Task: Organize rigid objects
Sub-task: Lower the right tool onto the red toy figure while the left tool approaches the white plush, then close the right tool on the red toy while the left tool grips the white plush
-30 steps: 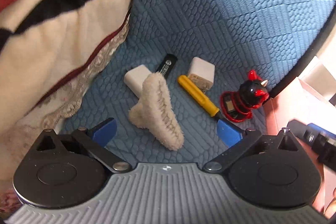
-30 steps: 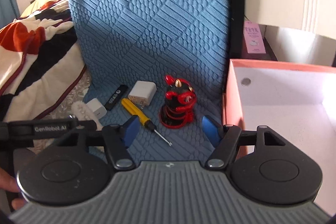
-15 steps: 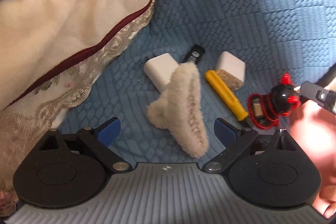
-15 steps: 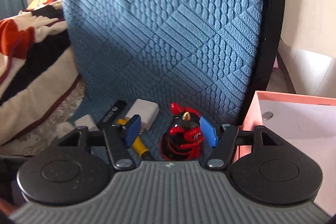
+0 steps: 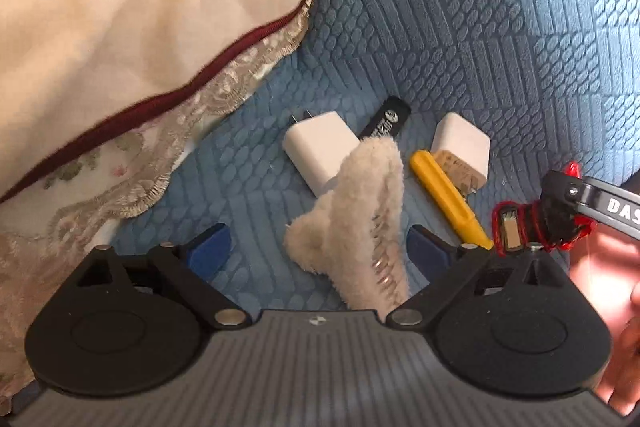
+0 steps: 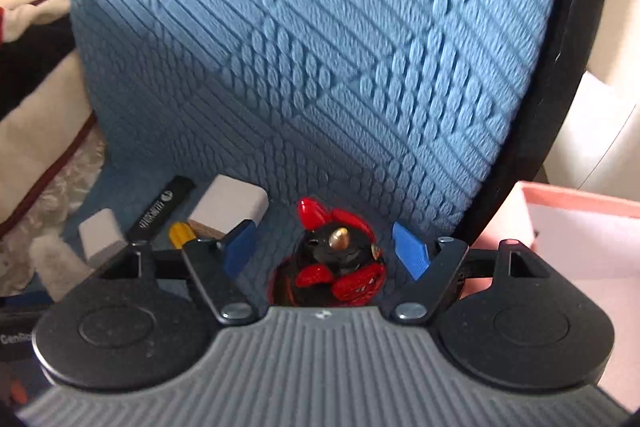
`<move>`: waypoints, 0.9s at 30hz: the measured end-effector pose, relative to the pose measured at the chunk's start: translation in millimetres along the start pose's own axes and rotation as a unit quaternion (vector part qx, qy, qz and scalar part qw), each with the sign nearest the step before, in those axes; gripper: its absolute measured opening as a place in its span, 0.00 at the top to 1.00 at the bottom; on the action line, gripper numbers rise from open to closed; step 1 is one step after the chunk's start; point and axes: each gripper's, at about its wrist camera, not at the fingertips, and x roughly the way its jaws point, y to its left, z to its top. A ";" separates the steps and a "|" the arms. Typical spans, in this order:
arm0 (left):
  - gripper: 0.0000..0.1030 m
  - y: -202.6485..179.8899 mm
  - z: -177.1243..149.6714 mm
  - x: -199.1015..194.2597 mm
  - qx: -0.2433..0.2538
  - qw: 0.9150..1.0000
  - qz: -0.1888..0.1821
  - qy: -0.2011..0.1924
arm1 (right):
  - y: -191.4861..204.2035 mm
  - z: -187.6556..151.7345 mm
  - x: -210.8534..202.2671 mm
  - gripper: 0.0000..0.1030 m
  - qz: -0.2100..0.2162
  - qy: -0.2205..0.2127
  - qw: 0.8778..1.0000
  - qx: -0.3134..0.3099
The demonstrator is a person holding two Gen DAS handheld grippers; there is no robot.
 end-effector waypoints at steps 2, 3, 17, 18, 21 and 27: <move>0.11 -3.9 0.3 1.3 0.013 1.000 0.003 -0.002 | 0.8 -3.6 9.5 0.26 -0.009 0.012 1.000 0.001; 0.12 -4.5 0.1 1.6 0.016 1.000 0.002 -0.004 | 2.9 -5.9 15.3 0.26 -0.010 0.021 1.000 -0.004; 0.37 -3.6 -3.9 -4.0 0.017 1.000 -0.008 -0.016 | -1.6 -12.3 35.0 0.39 -0.003 0.059 0.998 0.028; 0.37 -3.0 -4.3 -4.9 0.015 1.000 -0.009 -0.016 | -1.5 -12.7 33.9 0.39 -0.003 0.060 0.998 0.029; 0.37 1.0 -5.3 -8.7 0.002 1.000 -0.014 -0.015 | 0.7 -13.1 27.4 0.39 -0.007 0.057 0.998 0.030; 0.37 7.9 -10.1 -27.5 -0.011 0.999 -0.036 -0.006 | 4.7 -12.6 -2.0 0.39 0.000 0.034 0.999 0.026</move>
